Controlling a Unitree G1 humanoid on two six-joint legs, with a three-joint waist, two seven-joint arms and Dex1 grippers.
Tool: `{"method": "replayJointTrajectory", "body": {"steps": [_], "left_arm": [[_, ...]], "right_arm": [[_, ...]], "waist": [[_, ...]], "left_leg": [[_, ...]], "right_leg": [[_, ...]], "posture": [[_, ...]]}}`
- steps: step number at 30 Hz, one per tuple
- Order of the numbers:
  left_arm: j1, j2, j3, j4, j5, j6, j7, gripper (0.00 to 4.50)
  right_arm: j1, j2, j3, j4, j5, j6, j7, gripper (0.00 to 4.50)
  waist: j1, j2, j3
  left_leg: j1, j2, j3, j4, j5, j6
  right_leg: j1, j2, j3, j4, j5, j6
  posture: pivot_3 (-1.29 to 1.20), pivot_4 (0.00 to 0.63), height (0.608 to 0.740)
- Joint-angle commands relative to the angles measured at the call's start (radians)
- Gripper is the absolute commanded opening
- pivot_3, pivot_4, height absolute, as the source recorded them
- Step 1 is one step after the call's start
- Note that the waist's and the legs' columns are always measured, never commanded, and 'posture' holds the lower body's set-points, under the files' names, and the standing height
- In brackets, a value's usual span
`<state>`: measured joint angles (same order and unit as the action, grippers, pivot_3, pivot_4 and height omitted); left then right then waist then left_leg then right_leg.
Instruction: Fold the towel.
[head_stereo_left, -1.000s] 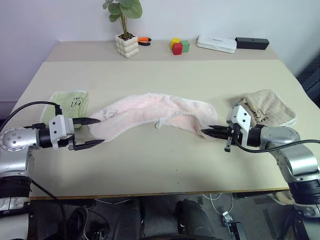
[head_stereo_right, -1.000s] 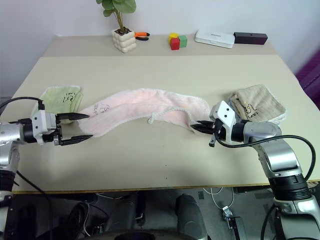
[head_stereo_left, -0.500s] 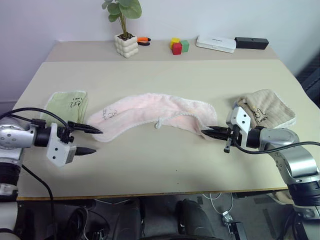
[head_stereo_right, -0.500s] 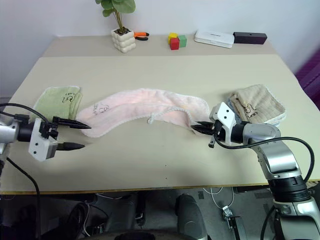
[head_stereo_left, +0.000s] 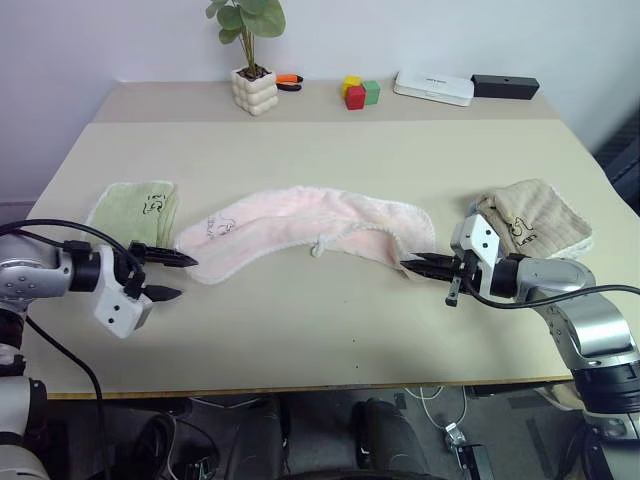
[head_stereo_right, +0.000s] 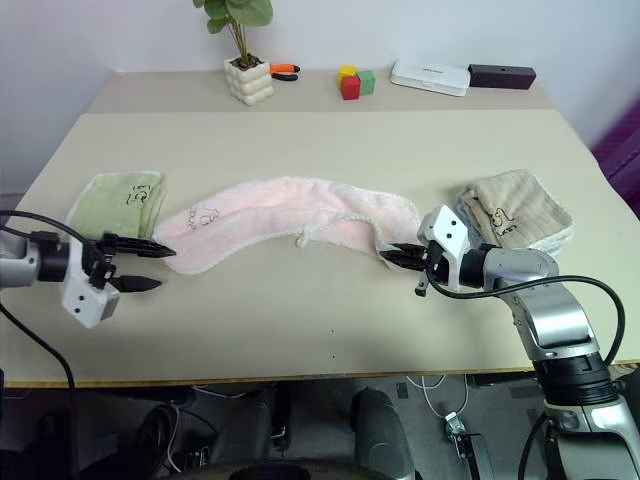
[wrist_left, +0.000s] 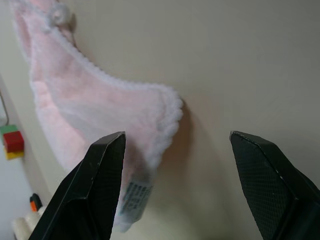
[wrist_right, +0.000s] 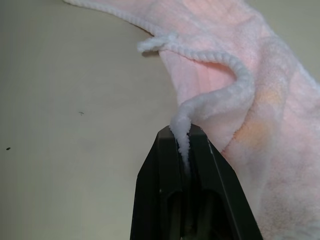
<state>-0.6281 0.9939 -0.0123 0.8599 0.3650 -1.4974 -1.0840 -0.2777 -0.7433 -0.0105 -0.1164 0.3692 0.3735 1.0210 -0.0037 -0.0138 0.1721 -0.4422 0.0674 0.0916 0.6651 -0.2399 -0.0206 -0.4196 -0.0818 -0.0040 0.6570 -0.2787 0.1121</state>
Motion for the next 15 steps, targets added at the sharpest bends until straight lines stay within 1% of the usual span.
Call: {"method": "replayJointTrajectory", "body": {"steps": [1, 4, 6, 8, 9, 10, 12, 13, 15], "left_arm": [[-0.010, -0.005, 0.042, -0.042, 0.203, 0.024, 0.190, 3.38], [-0.007, -0.001, 0.029, -0.073, 0.338, 0.070, 0.356, 3.38], [-0.012, -0.004, 0.001, -0.085, 0.379, 0.099, 0.436, 3.38], [-0.014, 0.009, -0.023, -0.114, 0.459, 0.129, 0.535, 3.38], [-0.018, 0.013, -0.041, -0.105, 0.466, 0.141, 0.558, 3.38], [-0.021, 0.018, -0.055, -0.113, 0.494, 0.152, 0.598, 3.15], [-0.030, 0.014, -0.098, -0.096, 0.486, 0.169, 0.619, 2.53], [-0.032, 0.016, -0.113, -0.101, 0.495, 0.177, 0.642, 2.09], [-0.034, 0.017, -0.148, -0.098, 0.492, 0.191, 0.662, 1.04]], "right_arm": [[-0.015, 0.007, -0.021, -0.031, 0.014, -0.012, -0.006, 0.00], [-0.013, 0.008, -0.026, -0.031, 0.015, -0.010, -0.009, 0.00], [-0.008, 0.006, -0.031, -0.035, 0.015, -0.009, -0.012, 0.00], [-0.005, 0.006, -0.035, -0.039, 0.018, -0.006, -0.015, 0.00], [-0.004, 0.006, -0.036, -0.042, 0.019, -0.004, -0.017, 0.00], [-0.002, 0.005, -0.037, -0.045, 0.021, -0.003, -0.018, 0.00], [0.000, 0.004, -0.038, -0.048, 0.022, -0.002, -0.021, 0.00], [0.001, 0.004, -0.039, -0.049, 0.023, -0.002, -0.022, 0.00], [0.003, 0.003, -0.040, -0.052, 0.024, -0.001, -0.024, 0.00]], "waist": [[0.000, 0.000, 0.000], [-0.001, 0.000, 0.000], [-0.001, 0.000, 0.000], [0.000, 0.000, 0.000], [0.000, 0.000, 0.000], [0.000, 0.000, 0.000], [0.001, 0.000, 0.000], [0.002, 0.000, 0.000], [0.003, 0.000, 0.000]], "left_leg": [[0.000, 0.000, 0.000, 0.000, 0.000, 0.000], [0.000, 0.000, 0.000, 0.000, 0.000, 0.000], [0.000, 0.000, 0.000, 0.000, 0.000, 0.000], [0.000, 0.000, 0.000, 0.000, 0.000, 0.000], [0.000, 0.000, 0.000, 0.000, 0.000, 0.000], [0.000, 0.000, 0.000, 0.000, 0.000, 0.000], [0.000, 0.000, 0.000, 0.000, 0.000, 0.000], [0.000, 0.000, 0.000, 0.000, 0.000, 0.000], [0.000, 0.000, 0.000, 0.000, 0.000, 0.000]], "right_leg": [[0.000, 0.000, 0.000, 0.000, 0.000, 0.000], [0.000, 0.000, 0.000, 0.000, 0.000, 0.000], [0.000, 0.000, 0.000, 0.000, 0.000, 0.000], [0.000, 0.000, 0.000, 0.000, 0.000, 0.000], [0.000, 0.000, 0.000, 0.000, 0.000, 0.000], [0.000, 0.000, 0.000, 0.000, 0.000, 0.000], [0.000, 0.000, 0.000, 0.001, 0.000, 0.000], [0.000, 0.000, 0.000, 0.001, 0.000, 0.000], [0.000, 0.000, 0.000, 0.001, 0.000, 0.000]], "posture": [[0.00, 0.150, 0.735], [0.00, 0.150, 0.735], [0.00, 0.150, 0.735], [0.00, 0.150, 0.735], [0.00, 0.150, 0.735], [0.00, 0.150, 0.735], [0.00, 0.150, 0.735], [0.00, 0.150, 0.735], [0.00, 0.150, 0.735]]}}
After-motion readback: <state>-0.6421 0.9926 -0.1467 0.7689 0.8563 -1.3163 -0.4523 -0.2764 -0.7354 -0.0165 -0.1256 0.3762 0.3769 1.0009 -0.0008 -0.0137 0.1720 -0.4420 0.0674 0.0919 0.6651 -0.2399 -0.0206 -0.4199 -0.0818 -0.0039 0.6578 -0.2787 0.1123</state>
